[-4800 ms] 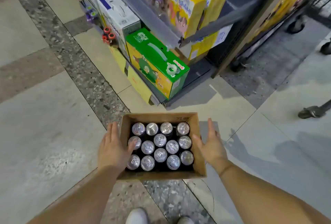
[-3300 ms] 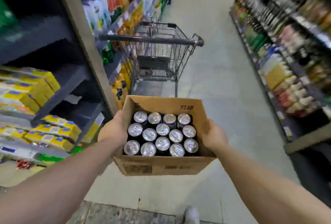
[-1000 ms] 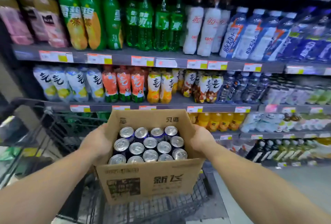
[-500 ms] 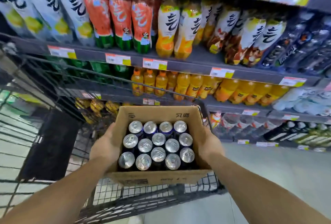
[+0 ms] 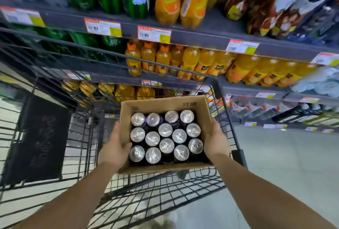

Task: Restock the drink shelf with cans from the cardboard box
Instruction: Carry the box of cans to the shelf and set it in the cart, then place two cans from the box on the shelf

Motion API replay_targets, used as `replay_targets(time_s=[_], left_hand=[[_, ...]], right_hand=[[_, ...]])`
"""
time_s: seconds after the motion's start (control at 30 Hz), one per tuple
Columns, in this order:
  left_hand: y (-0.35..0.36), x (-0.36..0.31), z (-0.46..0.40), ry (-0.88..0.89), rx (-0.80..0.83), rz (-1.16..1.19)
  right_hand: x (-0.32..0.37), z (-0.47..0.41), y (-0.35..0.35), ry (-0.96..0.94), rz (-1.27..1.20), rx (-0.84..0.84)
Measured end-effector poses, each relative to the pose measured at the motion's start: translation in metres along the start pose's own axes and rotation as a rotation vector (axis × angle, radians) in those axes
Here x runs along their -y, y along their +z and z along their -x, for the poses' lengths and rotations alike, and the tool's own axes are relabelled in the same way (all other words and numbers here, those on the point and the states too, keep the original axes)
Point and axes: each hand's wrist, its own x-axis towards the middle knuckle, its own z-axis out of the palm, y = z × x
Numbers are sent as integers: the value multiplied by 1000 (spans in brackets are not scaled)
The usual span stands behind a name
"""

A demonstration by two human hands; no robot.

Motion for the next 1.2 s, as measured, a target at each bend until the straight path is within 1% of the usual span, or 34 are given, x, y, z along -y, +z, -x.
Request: replay_targets(time_s=[0.13, 0.27, 0.3, 0.33, 0.4, 0.43, 0.47, 0.5, 0.57, 0.67, 0.77, 0.87, 0.93, 1.07, 1.2], left_hand=[[1, 0, 4, -19, 12, -1], [0, -3, 4, -38, 38, 55], [-1, -6, 5, -46, 43, 76], [-2, -9, 5, -49, 36, 104], [-6, -18, 8, -12, -38, 131], [-7, -25, 10, 33, -103, 113], [-8, -32, 12, 95, -169, 87], [-7, -40, 14, 162, -212, 63], [0, -52, 15, 268, -192, 5], [21, -47, 4, 327, -70, -123], [39, -37, -4, 316, -14, -214], [52, -32, -7, 306, 36, -291], [59, -33, -9, 285, 52, -280], [65, -43, -14, 180, 112, -271], [70, -47, -14, 122, 87, -263]], right_hand=[[-2, -3, 3, 7, -30, 5], [-2, -2, 0, 24, -139, 34], [1, -1, -3, 21, -170, 32], [2, 1, -4, -7, -181, -4], [7, 4, -6, -183, -127, -159], [9, 6, -6, -300, -90, -228], [13, 8, -5, -400, -64, -259], [16, 10, -2, -472, -41, -248], [20, 12, 8, -533, 18, -166], [17, 8, 28, -470, 148, 9], [12, 0, 44, -401, 267, 103], [12, -5, 54, -376, 414, 127], [15, -7, 57, -365, 473, 123], [22, -8, 63, -275, 474, 165], [30, -5, 71, -172, 443, 166]])
